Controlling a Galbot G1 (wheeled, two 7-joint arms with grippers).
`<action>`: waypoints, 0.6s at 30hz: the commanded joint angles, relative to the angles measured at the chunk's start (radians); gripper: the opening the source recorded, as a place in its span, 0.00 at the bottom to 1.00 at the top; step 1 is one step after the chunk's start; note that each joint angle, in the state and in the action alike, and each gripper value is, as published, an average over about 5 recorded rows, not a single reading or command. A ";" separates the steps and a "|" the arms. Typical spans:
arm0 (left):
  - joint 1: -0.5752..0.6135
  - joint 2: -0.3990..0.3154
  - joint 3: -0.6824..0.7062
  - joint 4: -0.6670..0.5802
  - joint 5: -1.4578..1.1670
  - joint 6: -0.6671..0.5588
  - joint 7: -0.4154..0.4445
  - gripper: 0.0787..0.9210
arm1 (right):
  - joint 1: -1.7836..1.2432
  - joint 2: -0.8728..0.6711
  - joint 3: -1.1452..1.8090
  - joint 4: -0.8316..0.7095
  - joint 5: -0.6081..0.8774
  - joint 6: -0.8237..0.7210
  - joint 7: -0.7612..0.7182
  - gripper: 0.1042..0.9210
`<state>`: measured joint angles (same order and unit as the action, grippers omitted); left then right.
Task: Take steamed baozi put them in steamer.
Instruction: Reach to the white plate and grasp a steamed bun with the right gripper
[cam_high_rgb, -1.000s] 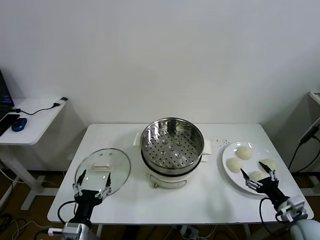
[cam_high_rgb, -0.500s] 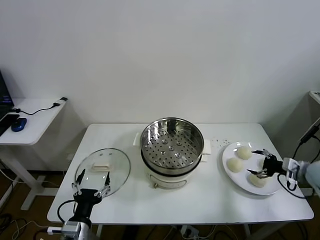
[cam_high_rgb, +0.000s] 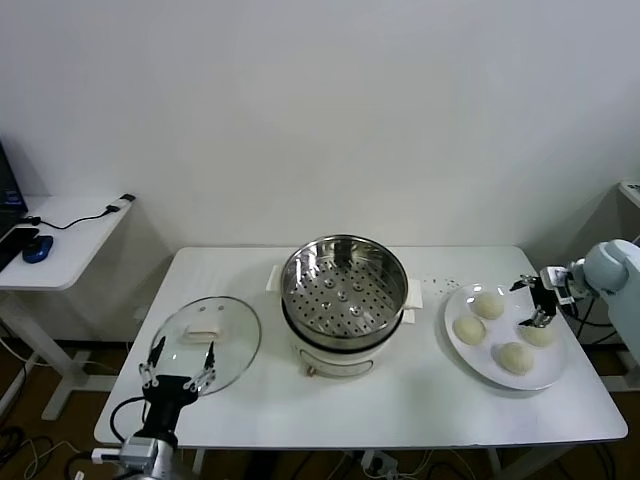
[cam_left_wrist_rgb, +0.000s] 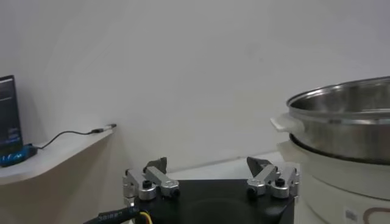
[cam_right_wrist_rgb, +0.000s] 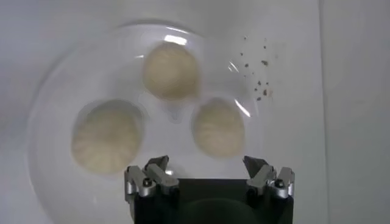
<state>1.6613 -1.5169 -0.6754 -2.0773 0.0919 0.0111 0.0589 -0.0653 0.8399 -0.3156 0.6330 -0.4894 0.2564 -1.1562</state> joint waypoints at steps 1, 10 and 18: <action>-0.003 0.007 -0.017 0.020 -0.002 0.002 0.002 0.88 | 0.156 0.147 -0.112 -0.238 -0.102 0.035 -0.033 0.88; -0.004 0.015 -0.034 0.042 -0.007 -0.004 0.005 0.88 | 0.122 0.235 -0.040 -0.328 -0.181 0.039 0.021 0.88; 0.001 0.022 -0.052 0.057 -0.017 -0.013 0.005 0.88 | 0.105 0.259 -0.011 -0.353 -0.210 0.040 0.065 0.88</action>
<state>1.6605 -1.4968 -0.7183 -2.0307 0.0782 0.0011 0.0632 0.0227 1.0580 -0.3227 0.3375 -0.6632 0.2871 -1.1038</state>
